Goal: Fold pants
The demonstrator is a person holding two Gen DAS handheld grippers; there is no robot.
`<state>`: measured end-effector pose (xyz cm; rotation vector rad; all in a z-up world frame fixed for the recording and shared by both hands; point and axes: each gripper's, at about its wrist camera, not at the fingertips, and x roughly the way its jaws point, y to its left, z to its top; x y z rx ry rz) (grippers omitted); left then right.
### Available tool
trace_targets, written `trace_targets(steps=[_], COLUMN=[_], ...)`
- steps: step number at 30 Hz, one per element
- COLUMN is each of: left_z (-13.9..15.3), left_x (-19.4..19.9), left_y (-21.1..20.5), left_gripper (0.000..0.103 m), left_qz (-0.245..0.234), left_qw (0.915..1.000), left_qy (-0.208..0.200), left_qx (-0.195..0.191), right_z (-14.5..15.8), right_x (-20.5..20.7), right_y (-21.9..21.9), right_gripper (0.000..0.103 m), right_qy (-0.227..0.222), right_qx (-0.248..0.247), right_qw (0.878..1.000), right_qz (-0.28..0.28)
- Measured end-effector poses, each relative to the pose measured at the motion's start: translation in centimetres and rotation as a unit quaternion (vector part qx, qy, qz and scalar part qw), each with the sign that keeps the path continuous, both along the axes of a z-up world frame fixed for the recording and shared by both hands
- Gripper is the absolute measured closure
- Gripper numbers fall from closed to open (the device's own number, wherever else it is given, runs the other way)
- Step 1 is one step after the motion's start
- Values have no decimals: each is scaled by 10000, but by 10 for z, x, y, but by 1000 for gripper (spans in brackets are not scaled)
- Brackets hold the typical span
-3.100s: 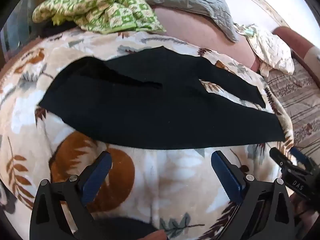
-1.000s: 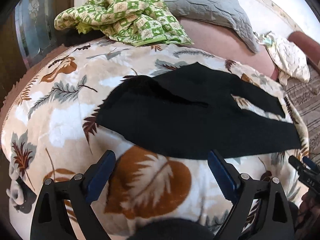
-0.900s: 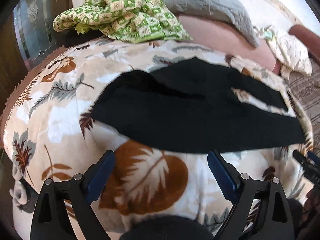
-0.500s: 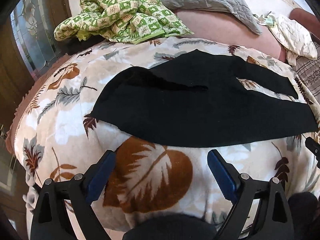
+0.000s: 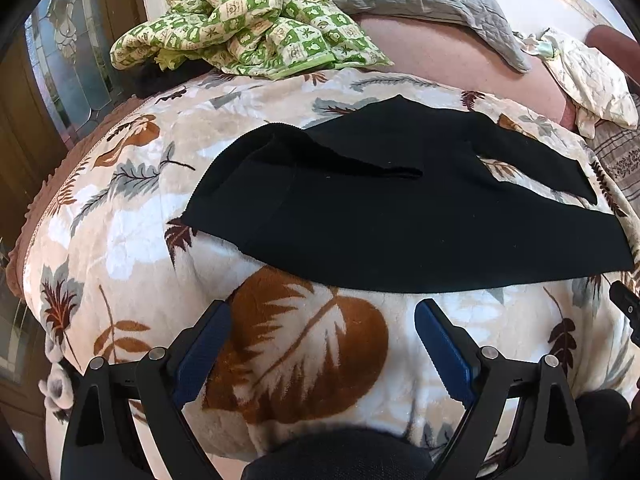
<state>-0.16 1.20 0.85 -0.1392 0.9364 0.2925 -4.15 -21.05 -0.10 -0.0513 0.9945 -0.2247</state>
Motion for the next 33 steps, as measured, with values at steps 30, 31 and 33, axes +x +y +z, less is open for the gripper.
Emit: trace_targets(steps=[30, 31, 33], left_z=[-7, -8, -8], left_x=[8, 8, 10], left_y=[6, 5, 5], left_gripper=[12, 12, 12], left_qz=[41, 28, 22], left_qw=[9997, 9997, 9997], left_qy=[173, 186, 204], left_qx=[-163, -161, -150], right_z=[3, 3, 3], right_x=[-1, -1, 0], right_y=[2, 1, 1], right_gripper=[0, 0, 0], right_qy=[-39, -40, -40], right_qx=[-3, -3, 1], right_qw=[10000, 10000, 10000], right_qz=[7, 7, 5])
